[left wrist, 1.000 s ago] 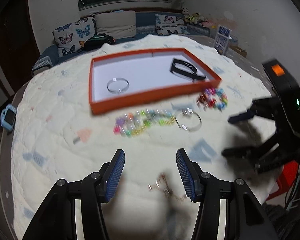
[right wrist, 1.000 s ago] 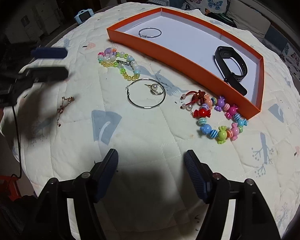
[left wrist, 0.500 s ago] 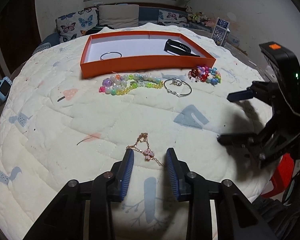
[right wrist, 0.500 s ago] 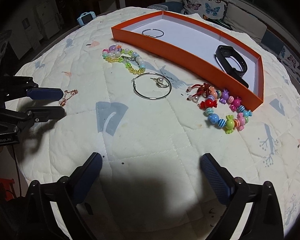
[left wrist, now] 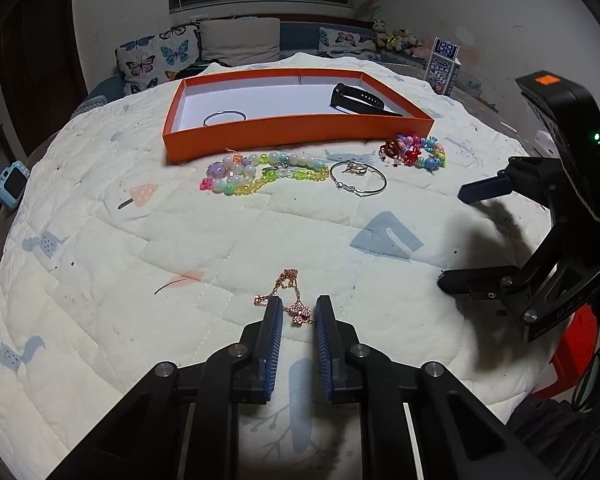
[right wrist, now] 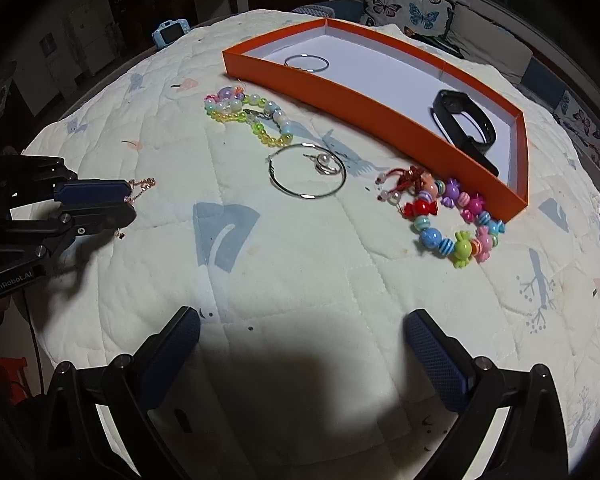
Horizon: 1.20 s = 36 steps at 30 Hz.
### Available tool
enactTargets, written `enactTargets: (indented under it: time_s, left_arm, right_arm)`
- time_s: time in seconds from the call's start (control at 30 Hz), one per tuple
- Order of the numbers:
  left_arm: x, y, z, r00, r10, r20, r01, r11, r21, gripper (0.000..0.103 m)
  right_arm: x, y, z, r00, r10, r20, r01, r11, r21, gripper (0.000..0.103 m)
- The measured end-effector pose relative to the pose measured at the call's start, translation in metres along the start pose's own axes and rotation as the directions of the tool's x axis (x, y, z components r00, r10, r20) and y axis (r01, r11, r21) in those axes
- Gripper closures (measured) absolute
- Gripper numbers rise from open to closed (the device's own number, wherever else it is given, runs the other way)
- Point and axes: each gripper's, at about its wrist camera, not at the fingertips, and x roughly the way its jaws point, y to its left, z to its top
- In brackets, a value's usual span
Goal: Organize jewelry
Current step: 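Grasp the rose-gold chain bracelet with the left tool while the right tool approaches the pearl hoop, then close the right tool on the silver hoop earring with the pearl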
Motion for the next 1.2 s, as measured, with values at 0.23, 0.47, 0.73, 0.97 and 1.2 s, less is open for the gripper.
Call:
enactTargets:
  time_s: [0.23,0.47,0.73,0.97,1.2]
  left_arm:
    - [-0.001,0.002,-0.002,1.000,0.001,0.009,-0.001,1.000,0.001,0.092]
    - [-0.002,0.001,-0.002,1.000,-0.005,0.007,0.005,1.000,0.007,0.092]
    - [-0.001,0.002,-0.003,1.000,-0.008,0.012,0.008,1.000,0.010,0.092]
    - [-0.002,0.002,-0.004,1.000,-0.014,0.016,0.014,1.000,0.010,0.092]
    - [-0.003,0.003,-0.006,1.000,-0.019,0.020,0.019,1.000,0.009,0.092]
  right_arm:
    - [0.004,0.006,0.014,0.998,0.055,0.033,-0.054,0.998,-0.014,0.000]
    - [0.010,0.002,0.029,0.996,0.077,0.039,-0.077,0.997,-0.006,0.001]
    - [0.016,-0.010,0.045,0.991,0.126,0.054,-0.127,0.992,0.020,0.006]
    - [0.024,-0.019,0.058,0.989,0.143,0.049,-0.145,0.989,0.031,0.016]
    - [0.026,-0.020,0.061,0.991,0.123,0.044,-0.123,0.992,0.000,0.033]
